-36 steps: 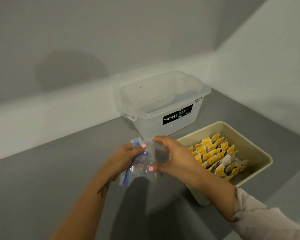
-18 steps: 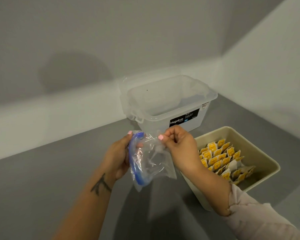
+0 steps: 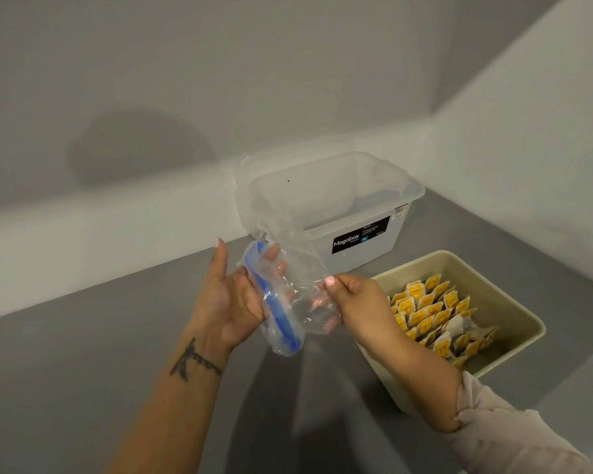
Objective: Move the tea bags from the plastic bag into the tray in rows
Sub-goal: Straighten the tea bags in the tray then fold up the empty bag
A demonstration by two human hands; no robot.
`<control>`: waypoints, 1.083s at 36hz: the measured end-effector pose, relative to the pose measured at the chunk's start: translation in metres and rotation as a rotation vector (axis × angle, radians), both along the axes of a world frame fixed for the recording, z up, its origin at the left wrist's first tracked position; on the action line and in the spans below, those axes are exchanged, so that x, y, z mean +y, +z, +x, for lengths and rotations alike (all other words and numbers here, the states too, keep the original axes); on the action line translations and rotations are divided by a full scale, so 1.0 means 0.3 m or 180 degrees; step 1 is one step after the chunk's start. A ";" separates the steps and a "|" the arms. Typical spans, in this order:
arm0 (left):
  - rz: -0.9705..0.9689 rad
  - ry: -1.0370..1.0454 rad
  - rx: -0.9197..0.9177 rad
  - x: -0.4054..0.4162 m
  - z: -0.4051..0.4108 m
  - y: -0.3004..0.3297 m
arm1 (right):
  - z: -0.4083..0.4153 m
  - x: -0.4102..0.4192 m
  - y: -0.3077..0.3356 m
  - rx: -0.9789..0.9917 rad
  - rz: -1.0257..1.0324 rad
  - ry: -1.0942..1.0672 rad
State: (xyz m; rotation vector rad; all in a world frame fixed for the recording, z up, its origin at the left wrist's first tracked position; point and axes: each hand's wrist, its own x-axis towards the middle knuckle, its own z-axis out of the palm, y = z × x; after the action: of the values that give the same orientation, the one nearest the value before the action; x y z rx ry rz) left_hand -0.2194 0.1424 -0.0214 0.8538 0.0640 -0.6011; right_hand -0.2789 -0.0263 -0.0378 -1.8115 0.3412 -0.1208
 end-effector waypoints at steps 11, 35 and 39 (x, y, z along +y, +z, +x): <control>0.0901 0.0203 -0.0491 -0.001 -0.001 0.025 | -0.022 -0.045 0.000 0.0143 0.0066 -0.0313; 0.1503 -0.1487 -0.0857 -0.040 -0.005 -0.039 | -0.003 -0.083 0.072 -0.0113 0.1500 0.0142; 0.1373 -0.1233 -0.0645 -0.062 0.013 -0.057 | -0.003 -0.119 0.075 0.0009 0.1757 0.0303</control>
State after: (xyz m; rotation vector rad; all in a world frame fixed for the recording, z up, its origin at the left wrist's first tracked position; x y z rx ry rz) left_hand -0.2155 0.1236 -0.0383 1.3586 -0.1658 -0.8765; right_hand -0.2798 -0.0620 -0.0154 -1.2780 0.2579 0.0418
